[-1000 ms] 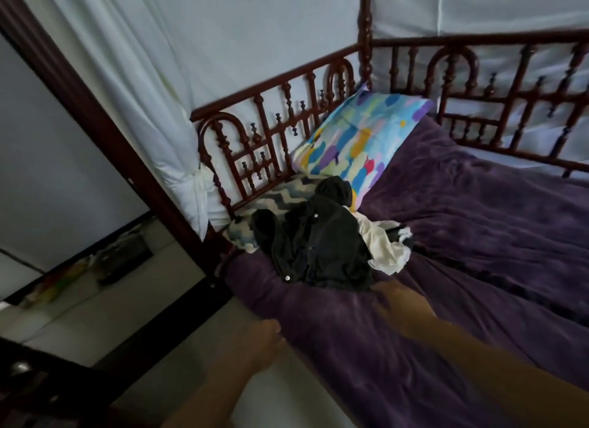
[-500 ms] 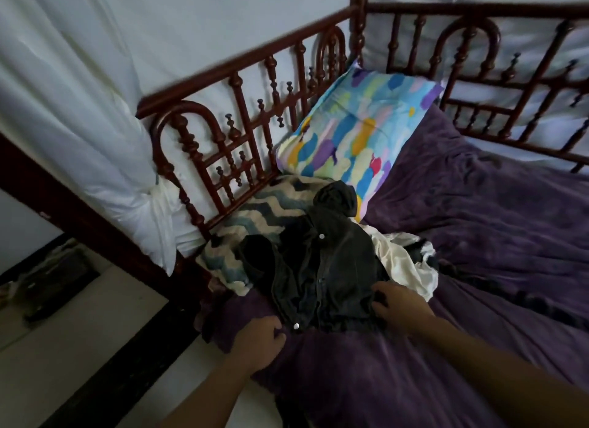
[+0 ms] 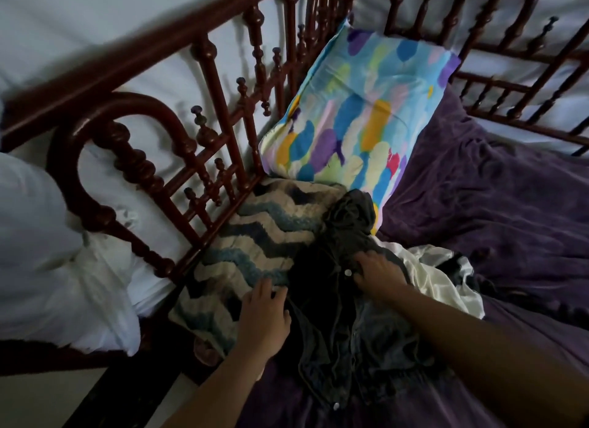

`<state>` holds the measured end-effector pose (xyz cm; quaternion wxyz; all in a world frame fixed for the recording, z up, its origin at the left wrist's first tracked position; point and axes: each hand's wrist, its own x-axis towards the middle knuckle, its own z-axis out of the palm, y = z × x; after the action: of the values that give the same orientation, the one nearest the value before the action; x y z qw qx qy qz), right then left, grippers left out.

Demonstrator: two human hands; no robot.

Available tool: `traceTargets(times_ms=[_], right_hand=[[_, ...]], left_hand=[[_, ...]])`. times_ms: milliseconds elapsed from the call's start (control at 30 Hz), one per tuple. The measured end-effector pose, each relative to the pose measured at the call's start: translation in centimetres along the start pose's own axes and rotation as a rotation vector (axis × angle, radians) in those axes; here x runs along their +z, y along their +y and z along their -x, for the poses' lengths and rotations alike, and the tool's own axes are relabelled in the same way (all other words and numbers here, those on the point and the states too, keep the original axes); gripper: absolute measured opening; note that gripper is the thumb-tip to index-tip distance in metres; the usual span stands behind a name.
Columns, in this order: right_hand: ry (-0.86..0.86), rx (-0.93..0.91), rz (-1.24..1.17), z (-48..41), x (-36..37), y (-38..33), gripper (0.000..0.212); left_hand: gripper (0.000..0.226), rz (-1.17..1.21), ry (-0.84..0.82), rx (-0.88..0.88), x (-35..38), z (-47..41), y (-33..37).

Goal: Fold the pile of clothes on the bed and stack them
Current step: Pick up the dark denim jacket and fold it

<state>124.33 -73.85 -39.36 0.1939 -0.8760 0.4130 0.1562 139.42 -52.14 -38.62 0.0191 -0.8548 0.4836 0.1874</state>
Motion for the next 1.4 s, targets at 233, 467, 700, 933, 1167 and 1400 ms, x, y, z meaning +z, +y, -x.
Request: traceTargets(times_ms=[233,467,700,933,1167,1400], right_hand=[[-0.065,0.207,-0.142,-8.3,1.6,-1.5,0.067],[0.109,0.215,-0.194,-1.1,2.0,1.3,0.035],[0.098,0.301,-0.288,14.5,4.8,9.6,0.06],[-0.198,0.549,-0.599,23.7,12.6,14.7,0.04],[-0.435,0.459,-0.636,25.9,14.6,20.6,0.035],[-0.21,0.35,-1.047,20.2,7.6,17.1,0.022]], left_hand=[[0.044,0.038,-0.253,0.039,4.5,-0.1,-3.1],[0.035,0.258,-0.248,-0.057,1.1,-0.9,-2.5],[0.078,0.345,-0.191,0.098,-0.2,-5.1,5.7],[0.05,0.06,-0.552,0.189,6.0,-3.6,14.2],[0.021,0.127,-0.459,0.294,8.4,5.9,17.2],[0.021,0.48,-0.136,0.117,1.0,7.5,16.7]])
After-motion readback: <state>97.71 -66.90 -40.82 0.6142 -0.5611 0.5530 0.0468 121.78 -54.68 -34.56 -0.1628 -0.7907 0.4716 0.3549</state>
